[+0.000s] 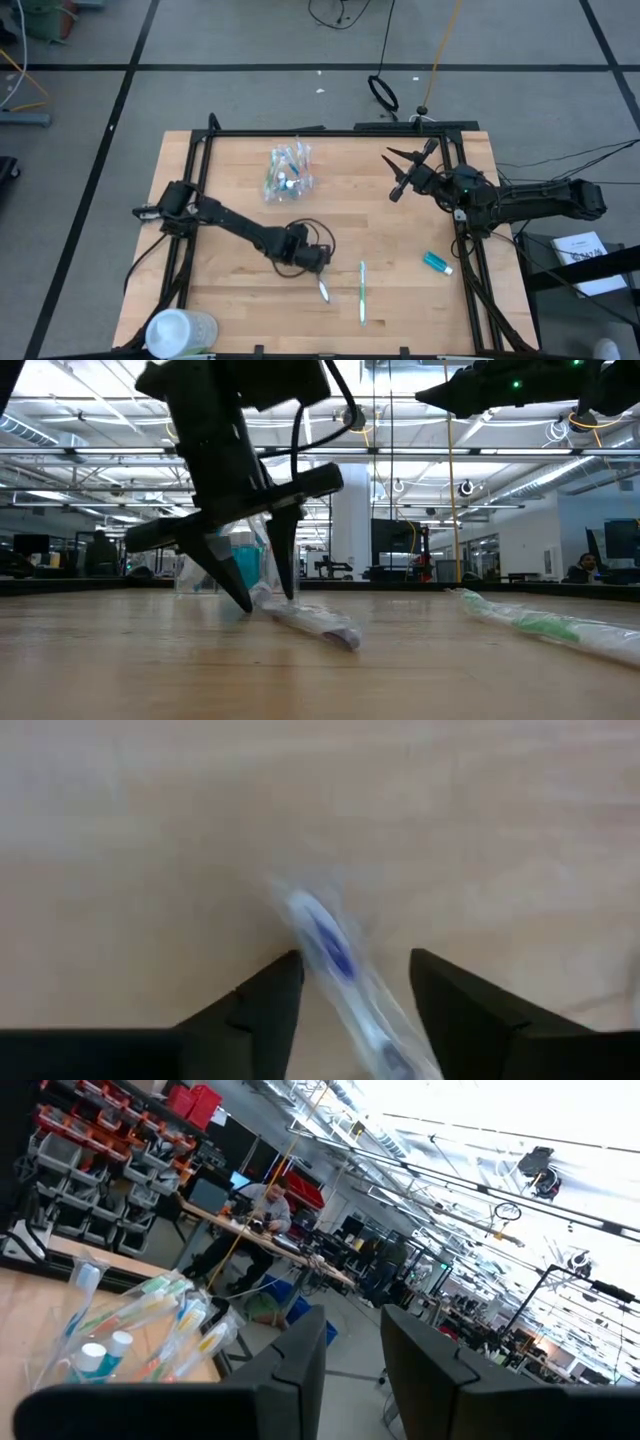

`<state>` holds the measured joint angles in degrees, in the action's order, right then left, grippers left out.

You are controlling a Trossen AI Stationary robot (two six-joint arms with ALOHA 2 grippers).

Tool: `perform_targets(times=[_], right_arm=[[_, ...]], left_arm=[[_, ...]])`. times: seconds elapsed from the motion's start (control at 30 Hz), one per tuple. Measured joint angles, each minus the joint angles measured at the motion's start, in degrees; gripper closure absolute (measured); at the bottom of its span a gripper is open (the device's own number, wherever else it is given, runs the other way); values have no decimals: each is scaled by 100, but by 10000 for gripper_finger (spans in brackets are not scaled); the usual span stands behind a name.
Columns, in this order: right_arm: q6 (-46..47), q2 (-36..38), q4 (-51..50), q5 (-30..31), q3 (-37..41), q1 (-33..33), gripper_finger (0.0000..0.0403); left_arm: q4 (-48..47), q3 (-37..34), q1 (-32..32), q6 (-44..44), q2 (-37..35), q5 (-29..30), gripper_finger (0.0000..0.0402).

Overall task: Pick & Place toothbrushing station
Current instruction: Put the violet toothbrush into the transparent organizer

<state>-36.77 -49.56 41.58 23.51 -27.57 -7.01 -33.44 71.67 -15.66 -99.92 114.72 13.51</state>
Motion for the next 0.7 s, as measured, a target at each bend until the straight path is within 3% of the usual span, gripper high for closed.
perform_targets(times=[0.43, 0.57, 0.7], right_arm=[[4, 0, -2, 0, 0, 0, 312], [6, -2, -30, 0, 0, 0, 312], [131, -2, -43, 9, 0, 0, 312]], left_arm=[[30, -24, 285, 1527, -64, 185, 386], [-173, -71, 299, 2036, -382, 675, 384], [-788, -37, 289, 2228, -1239, 1641, 363]])
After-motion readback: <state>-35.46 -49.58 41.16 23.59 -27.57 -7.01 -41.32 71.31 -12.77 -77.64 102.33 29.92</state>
